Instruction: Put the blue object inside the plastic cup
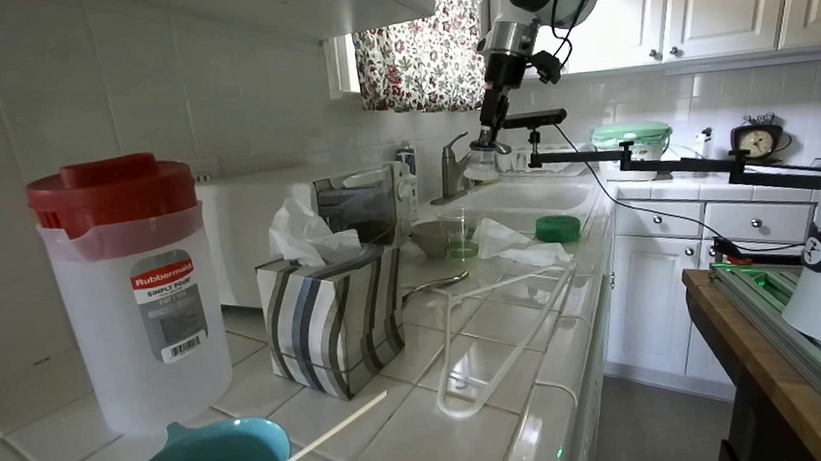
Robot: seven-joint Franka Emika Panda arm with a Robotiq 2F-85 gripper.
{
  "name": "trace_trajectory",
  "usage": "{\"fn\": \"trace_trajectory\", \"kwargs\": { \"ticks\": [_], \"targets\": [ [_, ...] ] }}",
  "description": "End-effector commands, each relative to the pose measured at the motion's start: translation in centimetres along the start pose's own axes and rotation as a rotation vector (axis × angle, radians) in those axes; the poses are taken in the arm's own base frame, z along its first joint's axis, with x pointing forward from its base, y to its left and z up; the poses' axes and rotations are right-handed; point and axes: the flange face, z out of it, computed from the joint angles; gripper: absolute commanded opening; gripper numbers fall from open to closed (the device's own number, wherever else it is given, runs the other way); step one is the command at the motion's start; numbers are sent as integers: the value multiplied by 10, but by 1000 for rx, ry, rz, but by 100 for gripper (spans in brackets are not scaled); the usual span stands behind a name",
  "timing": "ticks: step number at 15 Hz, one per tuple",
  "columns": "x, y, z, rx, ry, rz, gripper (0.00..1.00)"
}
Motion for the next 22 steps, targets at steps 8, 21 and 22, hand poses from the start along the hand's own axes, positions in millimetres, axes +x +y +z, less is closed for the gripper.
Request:
{"fn": "trace_trajectory", "kwargs": {
  "ticks": [8,21,22],
  "targets": [
    [38,-48,-2,25,84,-141,35],
    [60,-89,40,167,-11,-194,35],
    [61,-92,45,177,-28,-196,35]
  ]
}}
